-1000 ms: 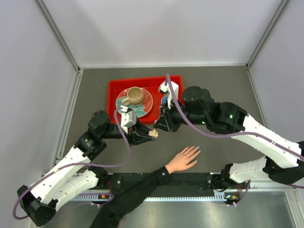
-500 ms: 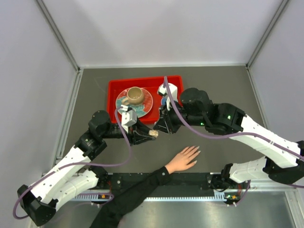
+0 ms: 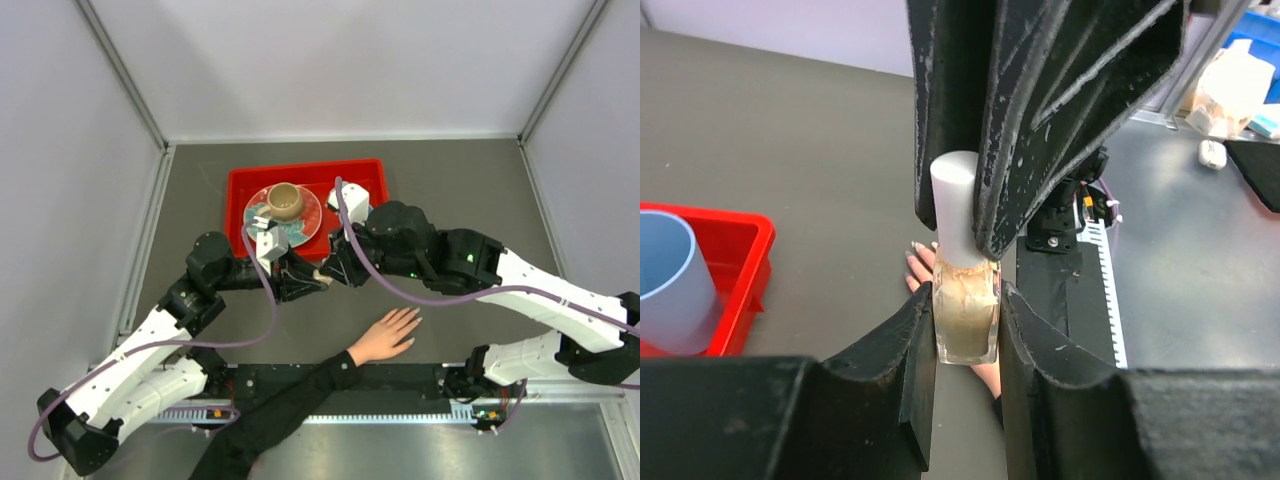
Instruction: Paint the nails
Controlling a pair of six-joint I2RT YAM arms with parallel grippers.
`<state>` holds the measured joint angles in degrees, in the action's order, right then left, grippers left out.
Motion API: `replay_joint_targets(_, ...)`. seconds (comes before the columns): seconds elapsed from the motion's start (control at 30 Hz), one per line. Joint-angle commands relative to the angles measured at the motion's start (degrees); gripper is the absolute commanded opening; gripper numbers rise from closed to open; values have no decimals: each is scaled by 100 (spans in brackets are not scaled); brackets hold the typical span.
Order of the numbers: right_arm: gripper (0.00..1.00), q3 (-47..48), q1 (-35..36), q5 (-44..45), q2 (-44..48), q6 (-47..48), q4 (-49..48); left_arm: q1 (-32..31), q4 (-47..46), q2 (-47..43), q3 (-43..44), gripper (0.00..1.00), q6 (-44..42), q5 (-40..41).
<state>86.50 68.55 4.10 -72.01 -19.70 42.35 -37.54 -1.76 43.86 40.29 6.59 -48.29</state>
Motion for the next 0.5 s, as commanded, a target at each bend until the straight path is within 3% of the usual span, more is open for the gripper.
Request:
replay_joint_targets(0.0,1,-212,211,548,11,-437,-332,-8,-527,79,154,0,88,223)
replay_joint_targets(0.1,0,-3,535,1170,-164,-893,-88,-8,-580,167,259,0,36,574)
replay_joint_targets(0.13,0,173,580,1781,-408,-1347,183,-8,-571,202,303,0,-34,793)
replay_joint_targets(0.3,0,1578,676,3095,-1481,-3002,1959,-17,-850,579,532,0,-298,2111)
replay_joint_targets(0.37,0,1703,878,3535,-1754,-3495,1962,-25,-1132,685,419,0,-272,2655)
replay_joint_targets(0.47,0,1774,940,3843,-1957,-3882,1908,-25,-1678,826,313,0,-263,2633)
